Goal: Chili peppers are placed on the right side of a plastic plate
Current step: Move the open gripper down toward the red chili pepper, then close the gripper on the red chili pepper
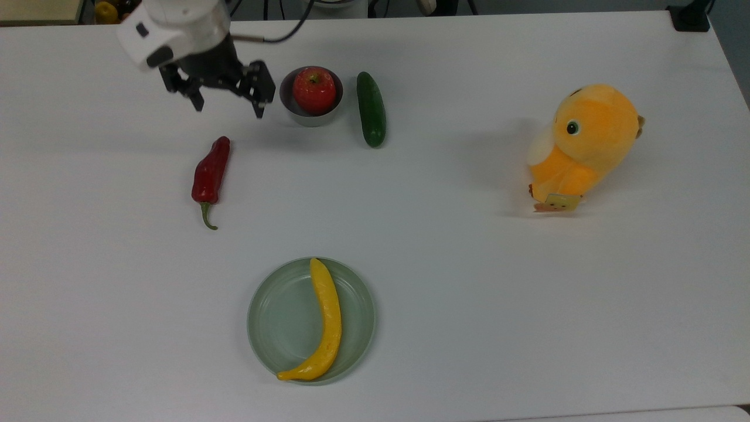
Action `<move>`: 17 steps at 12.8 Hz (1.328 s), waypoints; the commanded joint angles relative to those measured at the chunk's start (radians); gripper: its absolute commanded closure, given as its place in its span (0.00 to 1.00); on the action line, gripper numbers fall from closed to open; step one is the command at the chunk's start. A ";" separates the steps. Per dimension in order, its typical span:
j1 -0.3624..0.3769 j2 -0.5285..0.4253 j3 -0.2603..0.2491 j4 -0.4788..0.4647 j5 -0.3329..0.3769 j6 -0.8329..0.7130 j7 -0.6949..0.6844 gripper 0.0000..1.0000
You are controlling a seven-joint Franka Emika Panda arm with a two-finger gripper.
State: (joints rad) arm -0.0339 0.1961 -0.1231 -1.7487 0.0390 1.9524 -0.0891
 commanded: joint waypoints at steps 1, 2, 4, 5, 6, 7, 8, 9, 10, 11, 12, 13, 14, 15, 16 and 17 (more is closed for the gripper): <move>-0.020 0.072 -0.004 -0.029 -0.056 0.086 -0.015 0.00; -0.027 0.088 -0.004 -0.031 -0.063 0.111 -0.015 0.00; -0.040 0.123 -0.006 -0.049 -0.073 0.169 -0.017 0.00; -0.047 0.141 -0.006 -0.061 -0.097 0.209 -0.017 0.00; -0.055 0.157 -0.006 -0.071 -0.106 0.245 -0.017 0.00; -0.057 0.175 -0.007 -0.072 -0.106 0.273 -0.017 0.00; -0.058 0.187 -0.006 -0.074 -0.108 0.287 -0.018 0.00; -0.058 0.201 -0.006 -0.074 -0.108 0.296 -0.017 0.00; -0.058 0.206 -0.006 -0.074 -0.108 0.304 -0.017 0.00; -0.058 0.207 -0.006 -0.074 -0.110 0.304 -0.017 0.00; -0.058 0.207 -0.007 -0.074 -0.110 0.304 -0.020 0.06; -0.060 0.210 -0.006 -0.074 -0.110 0.303 -0.050 0.17; -0.060 0.210 -0.007 -0.074 -0.108 0.301 -0.079 0.25; -0.060 0.210 -0.007 -0.074 -0.108 0.299 -0.093 0.34; -0.060 0.210 -0.006 -0.074 -0.108 0.299 -0.093 0.41; -0.060 0.210 -0.007 -0.074 -0.110 0.299 -0.095 0.50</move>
State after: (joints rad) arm -0.0944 0.4113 -0.1252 -1.8111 -0.0595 2.2325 -0.1486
